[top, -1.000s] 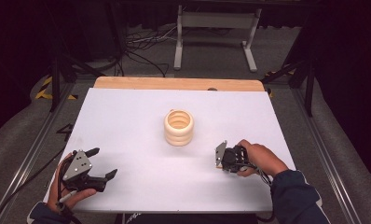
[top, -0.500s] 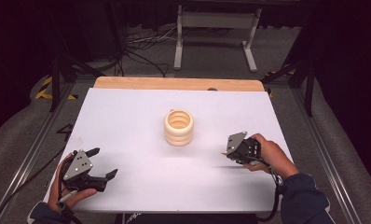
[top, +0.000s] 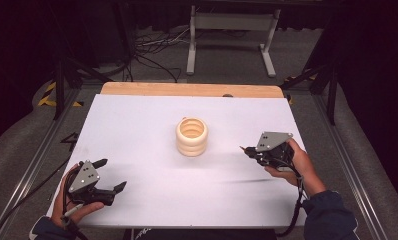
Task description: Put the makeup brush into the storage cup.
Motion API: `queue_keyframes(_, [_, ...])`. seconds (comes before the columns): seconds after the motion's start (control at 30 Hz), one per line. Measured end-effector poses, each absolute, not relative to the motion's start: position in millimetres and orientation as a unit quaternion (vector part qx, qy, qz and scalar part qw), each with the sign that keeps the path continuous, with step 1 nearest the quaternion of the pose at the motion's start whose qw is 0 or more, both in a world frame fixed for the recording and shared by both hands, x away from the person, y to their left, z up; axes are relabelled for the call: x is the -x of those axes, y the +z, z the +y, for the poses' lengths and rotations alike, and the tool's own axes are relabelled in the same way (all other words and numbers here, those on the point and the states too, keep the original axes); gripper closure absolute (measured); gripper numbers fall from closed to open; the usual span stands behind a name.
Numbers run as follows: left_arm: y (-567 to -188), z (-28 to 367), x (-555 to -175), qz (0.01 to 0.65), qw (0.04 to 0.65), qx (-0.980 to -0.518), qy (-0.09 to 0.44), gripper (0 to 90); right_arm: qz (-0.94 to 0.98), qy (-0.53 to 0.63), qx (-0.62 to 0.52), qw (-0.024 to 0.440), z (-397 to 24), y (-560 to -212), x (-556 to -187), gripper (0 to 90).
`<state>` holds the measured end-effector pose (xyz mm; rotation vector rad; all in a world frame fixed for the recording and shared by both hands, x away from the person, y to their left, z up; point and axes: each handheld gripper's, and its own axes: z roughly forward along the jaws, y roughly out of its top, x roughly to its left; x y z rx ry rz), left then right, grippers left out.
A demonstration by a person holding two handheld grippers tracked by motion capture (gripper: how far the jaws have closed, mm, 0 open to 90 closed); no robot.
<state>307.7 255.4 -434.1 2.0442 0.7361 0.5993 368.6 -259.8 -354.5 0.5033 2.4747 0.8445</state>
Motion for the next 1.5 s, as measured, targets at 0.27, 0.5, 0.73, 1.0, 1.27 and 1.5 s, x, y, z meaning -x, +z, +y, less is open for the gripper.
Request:
queue_keyframes(0.27, [-434,255,-308,0.294,0.431,-0.819,0.239,6.9,0.87,0.368,-0.21,0.25,-265,-347,-368,84.4])
queue_keyframes(0.5, [-434,256,-307,0.293,0.433,-0.818,0.238,6.9,0.839,0.416,-0.231,0.264,-265,-342,-368,84.4])
queue_keyframes(0.73, [-433,255,-307,0.289,0.434,-0.818,0.24,6.9,0.819,0.444,-0.241,0.272,-260,-337,-370,84.3])
queue_keyframes(1.0, [-428,256,-302,0.285,0.446,-0.808,0.259,7.3,0.803,0.467,-0.244,0.278,-255,-328,-370,84.4])
queue_keyframes(1.27, [-428,253,-302,0.283,0.448,-0.808,0.258,7.3,0.788,0.494,-0.238,0.28,-246,-318,-369,84.4])
queue_keyframes(1.5, [-428,252,-303,0.278,0.45,-0.809,0.257,7.3,0.781,0.505,-0.239,0.278,-236,-315,-371,84.3])
